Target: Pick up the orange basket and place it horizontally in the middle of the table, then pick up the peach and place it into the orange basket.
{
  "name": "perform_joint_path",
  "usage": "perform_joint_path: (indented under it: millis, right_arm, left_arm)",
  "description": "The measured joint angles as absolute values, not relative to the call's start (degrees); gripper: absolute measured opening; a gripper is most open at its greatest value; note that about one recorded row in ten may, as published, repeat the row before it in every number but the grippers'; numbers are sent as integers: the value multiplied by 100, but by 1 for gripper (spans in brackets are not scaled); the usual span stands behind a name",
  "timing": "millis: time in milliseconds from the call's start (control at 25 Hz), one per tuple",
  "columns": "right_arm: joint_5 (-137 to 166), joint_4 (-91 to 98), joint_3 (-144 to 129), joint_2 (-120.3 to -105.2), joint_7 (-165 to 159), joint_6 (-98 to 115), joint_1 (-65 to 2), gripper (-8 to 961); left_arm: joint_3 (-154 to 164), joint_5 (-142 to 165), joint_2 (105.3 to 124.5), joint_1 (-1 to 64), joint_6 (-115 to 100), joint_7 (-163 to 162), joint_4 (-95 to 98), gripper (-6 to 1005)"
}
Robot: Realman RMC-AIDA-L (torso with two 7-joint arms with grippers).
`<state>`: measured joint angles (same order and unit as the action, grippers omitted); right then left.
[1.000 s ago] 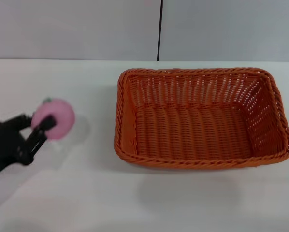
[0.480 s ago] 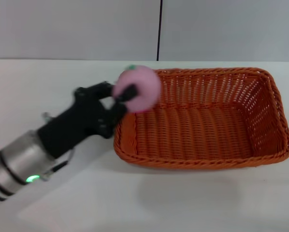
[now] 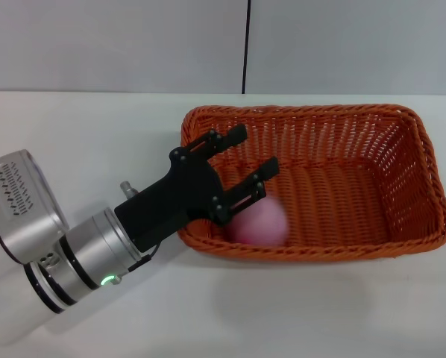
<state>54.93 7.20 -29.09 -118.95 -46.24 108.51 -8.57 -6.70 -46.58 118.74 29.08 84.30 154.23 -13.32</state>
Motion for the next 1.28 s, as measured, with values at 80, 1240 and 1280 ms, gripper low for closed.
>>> perform_joint_path:
  millis: [80,1240,1280]
  right_arm:
    - [5493,720,-2909,-11894,-4623,10813,-865,597]
    - [5431,-173,-1746,-11927,-2445,9935,-1210,625]
    - [5432,-176,-1718,-11927,-2442,9853,-1217,626]
  left_arm:
    - [-687,-4658,11872,2872,8438,15424,-1335,570]
    - [-5177,-4718,11865,228,9349,15416,-394,838]
    - [-5177,-4718,11865,228,9349,15416,-394,838]
